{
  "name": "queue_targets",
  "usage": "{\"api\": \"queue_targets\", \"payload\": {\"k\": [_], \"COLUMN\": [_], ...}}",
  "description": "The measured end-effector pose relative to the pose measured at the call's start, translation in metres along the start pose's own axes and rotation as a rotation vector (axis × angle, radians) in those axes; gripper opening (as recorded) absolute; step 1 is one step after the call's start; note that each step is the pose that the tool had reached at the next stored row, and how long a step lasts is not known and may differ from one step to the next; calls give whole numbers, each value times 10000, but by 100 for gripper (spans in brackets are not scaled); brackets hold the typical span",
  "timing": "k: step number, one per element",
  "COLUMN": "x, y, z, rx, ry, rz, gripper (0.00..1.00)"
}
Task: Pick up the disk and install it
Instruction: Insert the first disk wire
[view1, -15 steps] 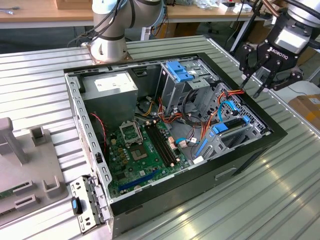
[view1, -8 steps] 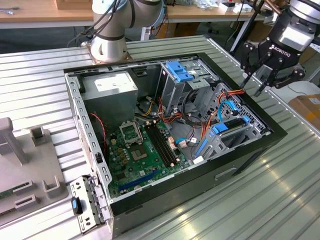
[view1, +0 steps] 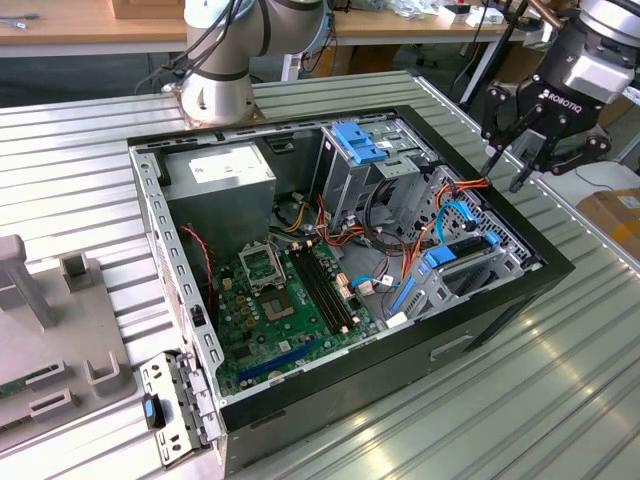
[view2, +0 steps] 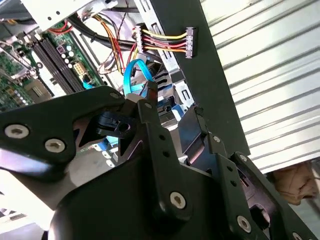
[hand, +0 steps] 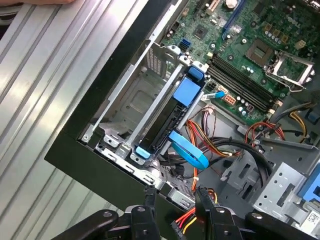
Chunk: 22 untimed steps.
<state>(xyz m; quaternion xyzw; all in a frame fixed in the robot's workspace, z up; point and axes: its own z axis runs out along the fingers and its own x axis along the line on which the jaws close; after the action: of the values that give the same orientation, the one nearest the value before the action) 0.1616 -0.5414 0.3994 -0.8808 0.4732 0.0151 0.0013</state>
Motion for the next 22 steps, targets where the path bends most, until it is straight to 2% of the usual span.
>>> {"api": "queue_targets", "payload": {"k": [2,4,5,9,11,14,18,22], "x": [0,1,1,1,1,1,2,5], "y": [0,0,0,-1,-1,-1,-3,-8], "z": [14,18,18,19,21,29,46,73], "rx": [-19,-29,-33,-32,-38,-71,-90,-117], "ry": [8,13,14,13,14,30,38,49], "rz": [-692,-1062,-1187,-1194,-1451,-2552,-3252,-4205], "gripper": [44,44,44,44,44,44,44,44]}}
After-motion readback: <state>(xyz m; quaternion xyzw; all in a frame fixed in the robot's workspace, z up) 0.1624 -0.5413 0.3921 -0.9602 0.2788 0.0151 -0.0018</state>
